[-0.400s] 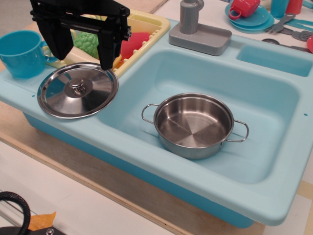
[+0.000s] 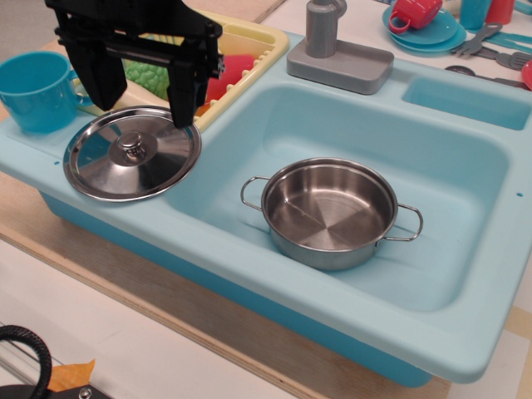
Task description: Put lid on pot or pan
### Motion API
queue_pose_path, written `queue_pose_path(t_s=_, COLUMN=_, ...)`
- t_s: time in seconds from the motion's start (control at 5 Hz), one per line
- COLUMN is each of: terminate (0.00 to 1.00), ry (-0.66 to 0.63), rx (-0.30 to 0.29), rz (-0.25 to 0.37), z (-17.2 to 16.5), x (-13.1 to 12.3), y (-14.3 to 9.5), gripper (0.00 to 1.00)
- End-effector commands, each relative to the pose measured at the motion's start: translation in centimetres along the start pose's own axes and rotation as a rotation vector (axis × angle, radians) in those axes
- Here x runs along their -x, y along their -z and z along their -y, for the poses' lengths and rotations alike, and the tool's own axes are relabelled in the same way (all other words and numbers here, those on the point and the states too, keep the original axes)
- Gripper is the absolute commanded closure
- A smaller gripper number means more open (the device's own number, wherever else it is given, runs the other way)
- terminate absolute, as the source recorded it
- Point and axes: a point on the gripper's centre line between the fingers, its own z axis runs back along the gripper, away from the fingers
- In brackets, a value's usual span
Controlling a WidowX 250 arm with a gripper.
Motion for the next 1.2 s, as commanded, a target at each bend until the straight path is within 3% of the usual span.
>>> queue_pose_path(t_s=0.0, terminate=0.0, ry=-0.042, rx=0.026, rz=-0.015, z=-1.8, x=-0.2, y=1.5, gripper=0.0)
queue_pose_path(t_s=0.8, terminate=0.0, ry=-0.062, rx=0.056, rz=-0.067, z=-3.0, x=0.1, y=4.3, gripper=0.0)
queue_pose_path(t_s=1.0, terminate=0.0, ry=-0.059, rx=0.059, rz=-0.071, z=-2.9, x=0.0, y=4.4, gripper=1.0)
